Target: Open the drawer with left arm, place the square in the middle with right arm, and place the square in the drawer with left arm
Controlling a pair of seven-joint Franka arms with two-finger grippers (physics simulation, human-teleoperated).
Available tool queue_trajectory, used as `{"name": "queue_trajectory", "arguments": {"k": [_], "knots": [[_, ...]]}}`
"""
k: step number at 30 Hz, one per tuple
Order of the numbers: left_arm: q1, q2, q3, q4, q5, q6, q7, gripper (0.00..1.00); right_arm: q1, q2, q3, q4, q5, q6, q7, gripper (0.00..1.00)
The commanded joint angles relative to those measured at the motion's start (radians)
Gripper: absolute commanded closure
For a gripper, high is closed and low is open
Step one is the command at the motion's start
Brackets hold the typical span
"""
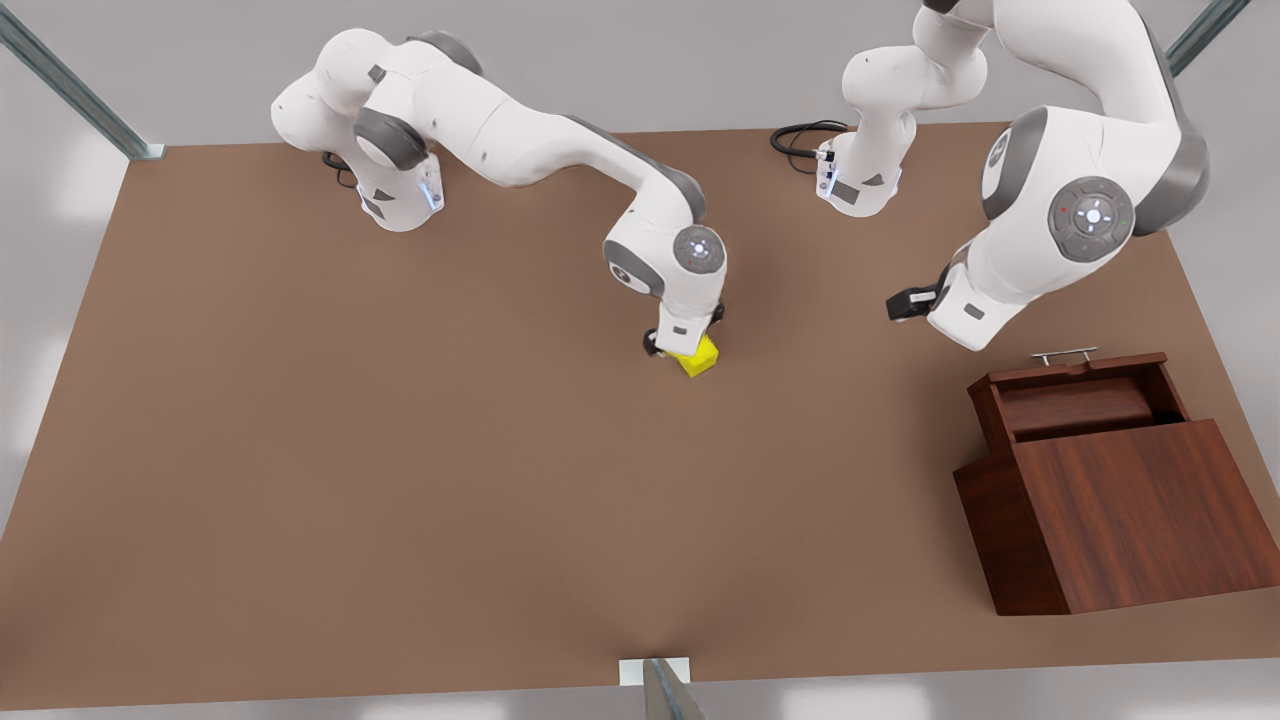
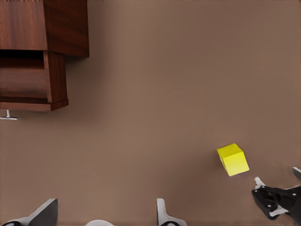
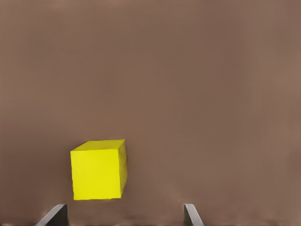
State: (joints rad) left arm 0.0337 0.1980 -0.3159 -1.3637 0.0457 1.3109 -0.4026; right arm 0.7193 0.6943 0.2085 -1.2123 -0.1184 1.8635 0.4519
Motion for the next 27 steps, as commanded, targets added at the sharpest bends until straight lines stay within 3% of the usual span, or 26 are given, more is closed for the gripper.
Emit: {"name": "queue_trajectory", "arguments": {"k": [1, 4, 7, 8, 10, 11, 12, 13, 17, 22, 27], "knots": [[0.0, 0.0, 0.0, 0.0, 0.0, 0.001, -0.001, 0.0, -0.053, -0.074, 0.0, -0.059, 0.0, -0.007, -0.038, 0.0], [-0.008, 0.003, -0.012, -0.008, -0.001, 0.008, -0.005, 0.0, -0.32, -0.364, -0.014, -0.207, -0.001, -0.084, -0.12, 0.0], [-0.213, 0.05, -0.012, -0.014, -0.006, 0.169, -0.042, 0.0, -0.42, -0.571, -0.156, -0.315, 0.026, -0.202, -0.177, 0.0], [-0.293, 0.06, -0.014, -0.035, -0.003, 0.29, -0.041, 0.0, -0.429, -0.601, -0.265, -0.317, 0.126, -0.253, -0.258, 0.0], [-0.396, 0.119, -0.023, -0.069, -0.012, 0.438, -0.022, 0.0, -0.446, -0.615, -0.365, -0.322, 0.175, -0.313, -0.354, 0.0], [-0.422, 0.156, -0.029, -0.071, -0.009, 0.524, 0.016, 0.0, -0.458, -0.613, -0.373, -0.32, 0.178, -0.32, -0.372, 0.0], [-0.425, 0.175, -0.029, -0.089, -0.013, 0.559, 0.29, 0.0, -0.494, -0.619, -0.362, -0.317, 0.171, -0.319, -0.389, 0.0], [-0.426, 0.179, -0.028, -0.124, -0.009, 0.628, 0.352, 0.0, -0.569, -0.622, -0.316, -0.29, 0.167, -0.316, -0.392, 0.0], [-0.436, 0.179, -0.026, -0.284, 0.042, 0.739, 0.364, 0.0, -0.623, -0.493, -0.288, -0.162, 0.171, -0.376, -0.421, 0.0], [-0.437, 0.17, -0.025, -0.465, 0.094, 0.801, 0.453, 0.0, -0.623, -0.506, -0.285, -0.167, 0.169, -0.334, -0.41, 0.0], [-0.439, 0.178, -0.026, -0.526, 0.085, 0.924, 0.548, 0.0, -0.623, -0.507, -0.291, -0.162, 0.169, -0.333, -0.41, 0.0]]}}
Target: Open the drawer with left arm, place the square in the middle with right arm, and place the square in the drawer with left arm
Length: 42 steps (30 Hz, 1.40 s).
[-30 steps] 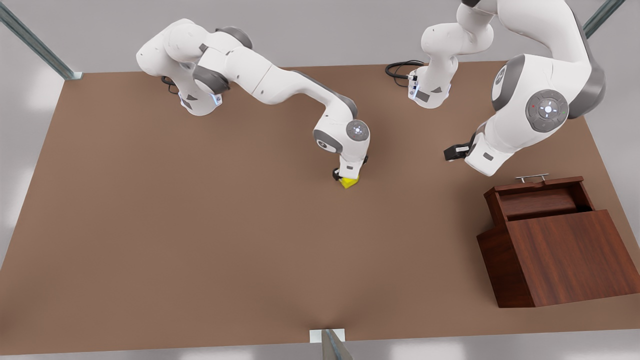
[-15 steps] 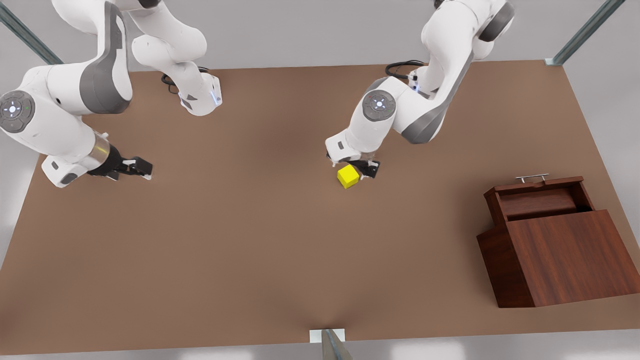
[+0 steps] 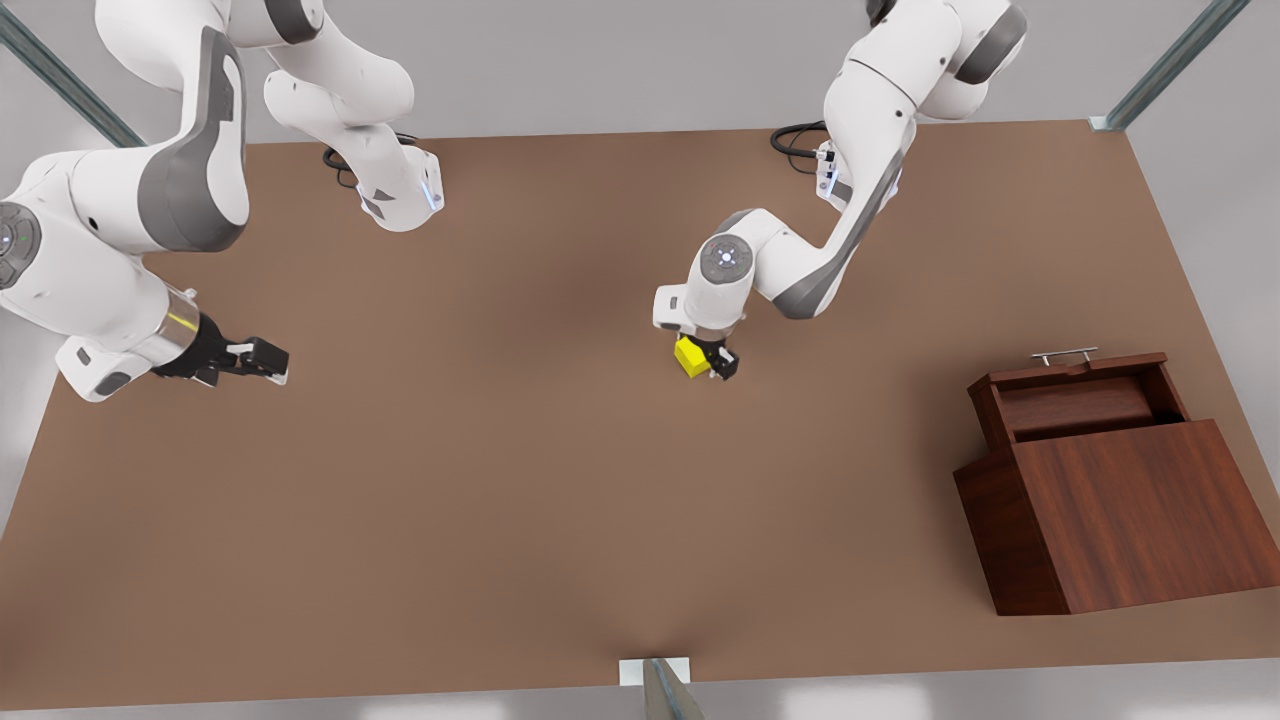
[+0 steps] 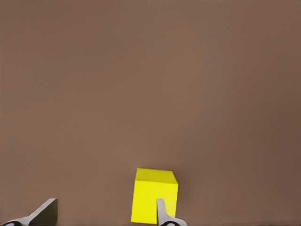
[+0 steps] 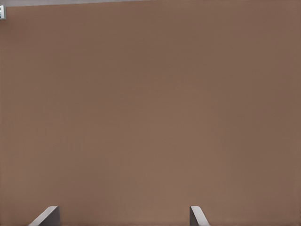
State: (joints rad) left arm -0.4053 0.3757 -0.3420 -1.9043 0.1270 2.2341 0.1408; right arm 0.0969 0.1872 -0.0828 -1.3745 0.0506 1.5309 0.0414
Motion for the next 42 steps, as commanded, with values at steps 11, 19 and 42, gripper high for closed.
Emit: {"name": "queue_trajectory", "arguments": {"k": [11, 19, 42], "knots": [[-0.043, 0.057, 0.009, -0.045, 0.008, 0.044, -0.035, 0.0, -0.003, 0.003, 0.001, -0.005, 0.0, 0.008, -0.002, 0.0], [-0.049, 0.095, 0.009, -0.05, 0.008, 0.058, -0.043, 0.0, -0.011, 0.006, -0.002, -0.002, 0.005, 0.011, -0.003, 0.0], [-0.053, 0.167, 0.014, -0.052, 0.043, 0.101, -0.027, 0.0, -0.016, 0.008, -0.008, 0.0, 0.009, 0.014, -0.002, 0.0]]}}
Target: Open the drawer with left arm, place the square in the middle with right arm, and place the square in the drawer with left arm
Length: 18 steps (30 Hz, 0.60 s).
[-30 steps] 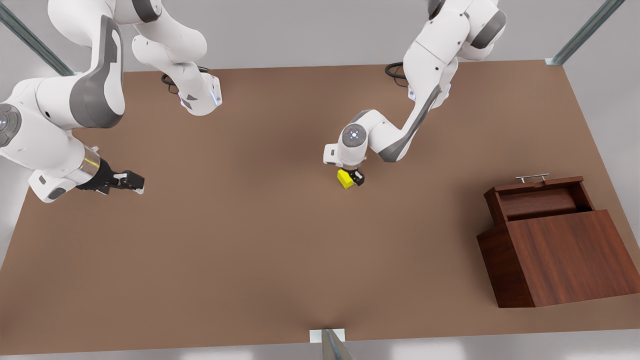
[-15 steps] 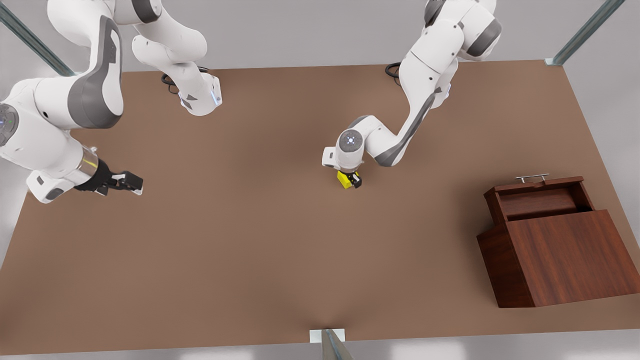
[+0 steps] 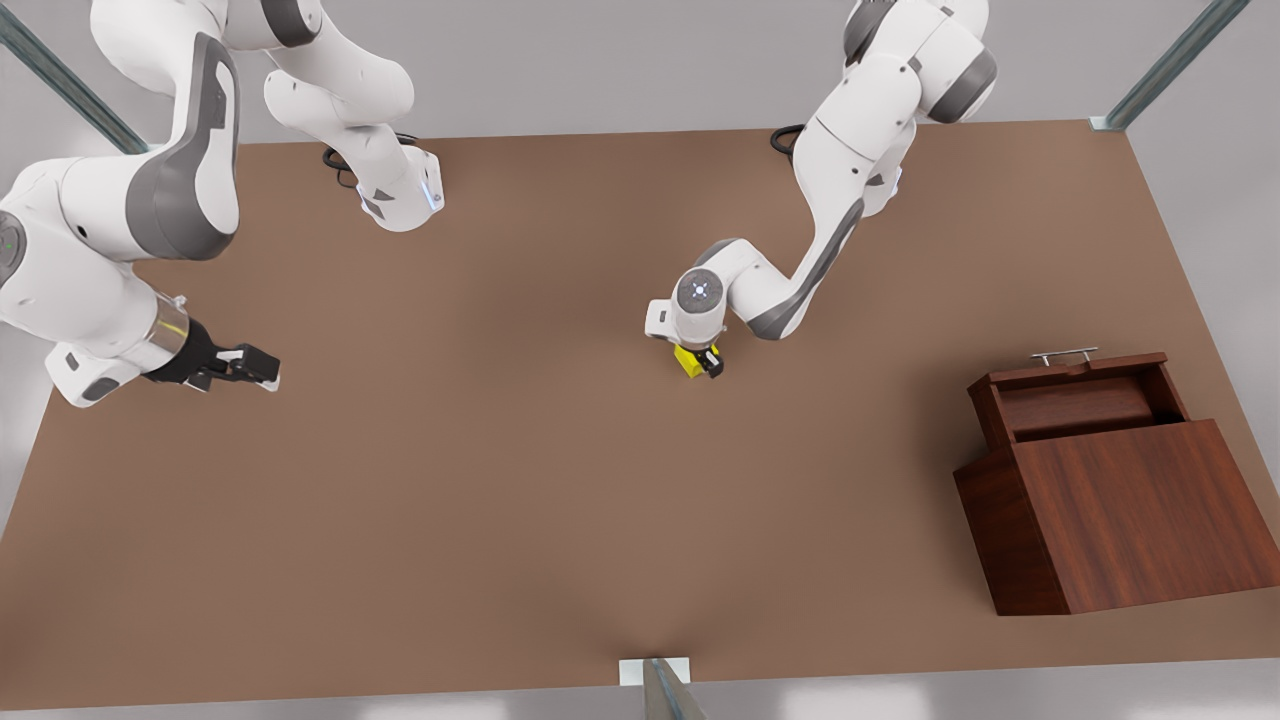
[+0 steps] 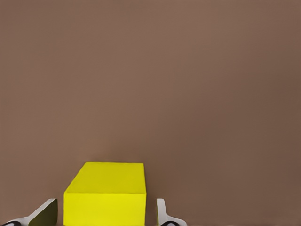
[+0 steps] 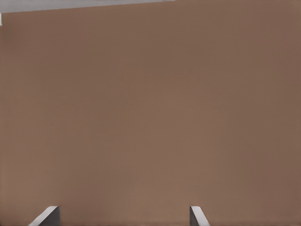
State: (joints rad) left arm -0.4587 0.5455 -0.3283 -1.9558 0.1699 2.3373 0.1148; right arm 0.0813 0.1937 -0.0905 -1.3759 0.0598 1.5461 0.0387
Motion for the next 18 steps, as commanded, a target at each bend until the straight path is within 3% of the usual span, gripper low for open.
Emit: {"name": "queue_trajectory", "arguments": {"k": [1, 12, 14, 18], "knots": [[-0.002, 0.002, 0.0, 0.0, 0.0, 0.0, -0.001, 0.0, 0.0, 0.0, 0.0, 0.001, -0.002, 0.0, 0.001, 0.0], [-0.005, 0.05, 0.002, 0.002, 0.0, 0.008, -0.001, 0.01, 0.0, 0.004, 0.0, -0.005, -0.003, 0.011, 0.001, 0.0], [-0.005, 0.054, 0.002, 0.002, 0.0, 0.008, -0.001, 0.22, 0.0, 0.004, 0.0, -0.006, -0.003, 0.012, 0.001, 0.0], [-0.009, 0.051, 0.015, 0.002, 0.002, 0.008, 0.0, 0.28, 0.0, 0.006, 0.0, -0.008, -0.003, 0.019, 0.001, 0.0]]}}
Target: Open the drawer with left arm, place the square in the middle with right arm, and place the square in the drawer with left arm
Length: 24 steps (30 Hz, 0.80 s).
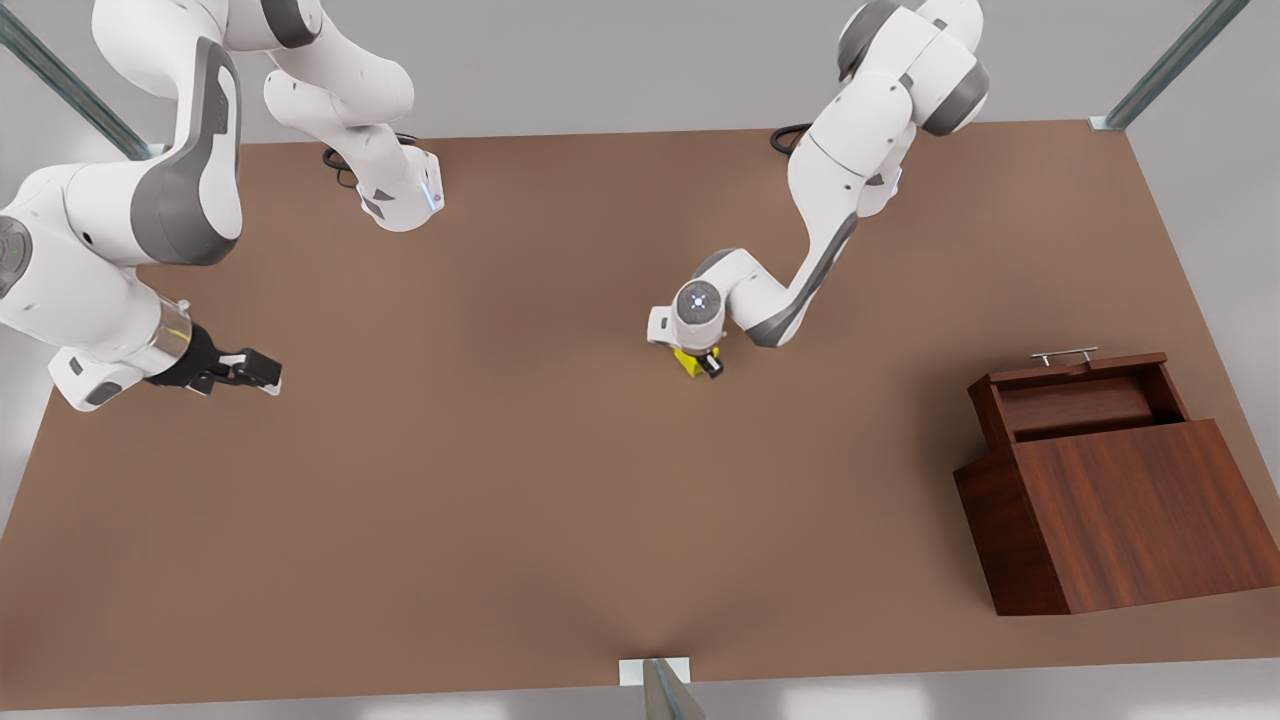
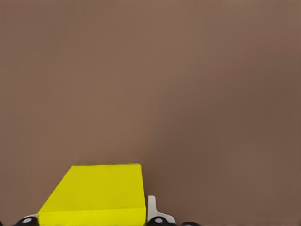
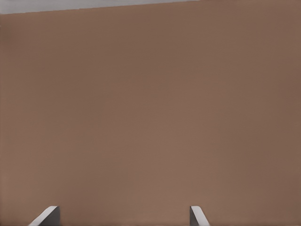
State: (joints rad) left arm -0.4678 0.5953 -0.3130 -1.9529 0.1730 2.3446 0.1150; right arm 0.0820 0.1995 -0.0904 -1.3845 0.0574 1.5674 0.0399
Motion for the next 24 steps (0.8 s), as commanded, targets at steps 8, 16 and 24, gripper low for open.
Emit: {"name": "queue_trajectory", "arguments": {"k": [8, 16, 24], "knots": [[-0.002, -0.008, 0.006, 0.002, 0.045, -0.002, -0.017, 0.34, -0.001, 0.0, 0.0, -0.001, 0.001, 0.002, 0.0, 0.0], [0.009, -0.029, 0.008, 0.009, -0.023, -0.002, -0.112, 0.37, -0.002, 0.0, 0.0, -0.001, 0.002, 0.006, 0.0, 0.0], [0.011, -0.144, 0.064, 0.025, -0.098, -0.129, -0.377, 0.36, -0.002, 0.008, 0.0, -0.002, 0.002, 0.017, 0.0, 0.0]]}}
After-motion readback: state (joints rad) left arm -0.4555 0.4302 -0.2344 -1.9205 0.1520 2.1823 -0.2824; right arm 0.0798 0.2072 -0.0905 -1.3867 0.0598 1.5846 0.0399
